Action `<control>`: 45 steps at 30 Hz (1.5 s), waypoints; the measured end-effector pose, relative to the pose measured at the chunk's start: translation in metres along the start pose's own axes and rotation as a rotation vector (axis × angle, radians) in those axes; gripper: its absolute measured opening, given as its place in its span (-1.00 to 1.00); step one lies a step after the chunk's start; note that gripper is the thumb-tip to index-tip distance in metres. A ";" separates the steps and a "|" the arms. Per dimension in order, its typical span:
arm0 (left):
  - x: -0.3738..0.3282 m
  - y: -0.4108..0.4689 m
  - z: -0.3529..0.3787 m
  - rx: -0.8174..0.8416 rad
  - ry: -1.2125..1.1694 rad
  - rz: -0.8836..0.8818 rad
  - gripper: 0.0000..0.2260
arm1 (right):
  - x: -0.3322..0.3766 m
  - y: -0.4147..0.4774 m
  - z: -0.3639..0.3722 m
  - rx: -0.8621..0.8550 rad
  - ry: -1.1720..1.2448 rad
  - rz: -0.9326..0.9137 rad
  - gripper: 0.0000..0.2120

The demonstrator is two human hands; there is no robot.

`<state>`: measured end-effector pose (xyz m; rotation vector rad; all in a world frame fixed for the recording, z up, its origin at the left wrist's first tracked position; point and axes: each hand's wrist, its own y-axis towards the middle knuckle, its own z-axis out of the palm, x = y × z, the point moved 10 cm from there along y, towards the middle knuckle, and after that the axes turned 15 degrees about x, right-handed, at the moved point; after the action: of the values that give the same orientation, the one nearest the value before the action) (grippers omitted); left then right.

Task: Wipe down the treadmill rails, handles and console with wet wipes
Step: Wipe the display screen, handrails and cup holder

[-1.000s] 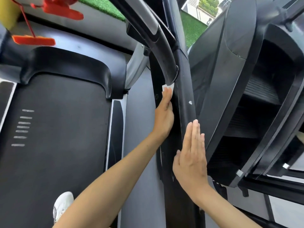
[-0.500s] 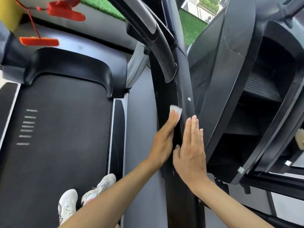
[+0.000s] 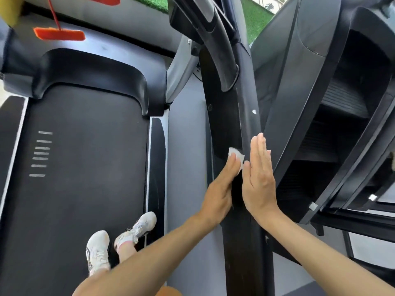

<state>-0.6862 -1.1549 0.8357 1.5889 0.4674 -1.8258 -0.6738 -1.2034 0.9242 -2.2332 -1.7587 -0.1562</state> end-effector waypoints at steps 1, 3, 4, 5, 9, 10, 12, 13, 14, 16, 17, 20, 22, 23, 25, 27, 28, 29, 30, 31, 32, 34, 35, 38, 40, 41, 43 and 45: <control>0.003 -0.011 0.009 -0.001 0.011 -0.005 -0.48 | 0.000 0.000 0.000 0.002 0.008 0.006 -0.47; 0.003 -0.003 0.004 -0.042 0.003 -0.011 -0.48 | -0.001 0.000 0.001 0.005 0.008 0.016 -0.47; 0.003 0.012 -0.006 -0.068 -0.018 -0.021 -0.49 | -0.001 0.000 0.001 0.003 0.000 0.016 -0.46; 0.003 0.030 -0.018 -0.100 -0.035 -0.025 -0.50 | -0.001 0.000 0.001 0.002 -0.005 0.014 -0.46; 0.007 0.070 -0.061 -0.187 -0.015 -0.077 -0.50 | -0.002 0.000 0.001 0.006 -0.006 0.019 -0.46; 0.003 0.063 -0.052 -0.165 -0.016 -0.057 -0.51 | -0.002 -0.001 0.001 0.004 -0.001 0.023 -0.45; -0.009 0.027 -0.018 -0.088 -0.073 -0.021 -0.54 | -0.002 -0.001 0.000 -0.002 0.010 0.027 -0.45; -0.012 0.004 0.002 -0.050 -0.090 0.010 -0.51 | -0.001 -0.001 -0.001 -0.003 0.020 0.027 -0.45; -0.020 -0.017 0.017 -0.033 -0.049 0.055 -0.43 | -0.001 -0.002 -0.001 0.001 0.033 0.025 -0.44; -0.016 -0.031 0.027 -0.012 0.036 0.075 -0.30 | 0.000 -0.002 0.000 0.009 0.051 0.017 -0.43; -0.010 -0.020 0.020 -0.018 0.008 0.045 -0.35 | 0.000 -0.002 0.000 0.009 0.049 0.012 -0.43; 0.002 0.032 -0.023 -0.116 -0.031 -0.026 -0.47 | -0.002 -0.001 0.000 0.015 0.053 0.009 -0.41; 0.011 0.062 -0.056 -0.172 0.025 -0.098 -0.46 | -0.002 -0.001 0.001 0.022 0.053 0.011 -0.40; 0.015 0.069 -0.063 -0.181 0.043 -0.119 -0.46 | -0.002 -0.001 0.001 0.022 0.048 0.012 -0.40; 0.014 0.062 -0.056 -0.163 0.035 -0.100 -0.47 | -0.002 -0.002 0.001 0.019 0.040 0.014 -0.40; 0.017 0.028 -0.028 -0.124 -0.034 -0.106 -0.53 | -0.002 -0.001 0.000 0.015 0.035 0.014 -0.41; 0.019 0.003 -0.008 -0.094 -0.023 -0.126 -0.55 | -0.001 -0.002 0.000 0.016 0.031 0.015 -0.41; 0.020 -0.022 0.010 -0.068 -0.015 -0.129 -0.54 | -0.001 -0.002 0.000 0.018 0.024 0.015 -0.41; 0.018 -0.040 0.023 -0.056 0.005 -0.117 -0.51 | -0.001 -0.002 0.001 0.019 0.019 0.015 -0.42; 0.020 -0.046 0.027 -0.069 0.033 -0.099 -0.48 | -0.002 -0.002 0.001 0.021 0.019 0.014 -0.42; 0.022 -0.039 0.018 -0.106 0.034 -0.109 -0.47 | -0.002 -0.001 0.001 0.022 0.024 0.012 -0.42; 0.034 -0.005 -0.014 -0.206 0.018 -0.213 -0.57 | -0.002 -0.001 0.001 0.021 0.034 0.006 -0.41; 0.039 0.015 -0.033 -0.240 0.013 -0.268 -0.60 | -0.002 -0.001 0.001 0.022 0.038 0.006 -0.41; 0.046 0.050 -0.068 -0.250 0.048 -0.256 -0.56 | -0.003 -0.001 0.001 0.018 0.042 0.017 -0.39; 0.049 0.036 -0.055 -0.212 0.035 -0.267 -0.60 | -0.003 -0.001 0.000 0.010 0.012 0.021 -0.34; 0.050 0.018 -0.039 -0.191 0.039 -0.279 -0.61 | -0.003 -0.001 0.000 0.005 -0.007 0.019 -0.31; 0.047 -0.024 0.000 -0.129 0.046 -0.267 -0.58 | -0.003 -0.001 0.000 -0.003 -0.032 0.019 -0.30; 0.044 -0.048 0.021 -0.063 0.043 -0.196 -0.49 | -0.004 -0.002 0.000 -0.008 -0.041 0.021 -0.30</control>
<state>-0.7366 -1.1454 0.7895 1.5885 0.7157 -1.9034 -0.6765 -1.2067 0.9240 -2.2753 -1.7579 -0.1135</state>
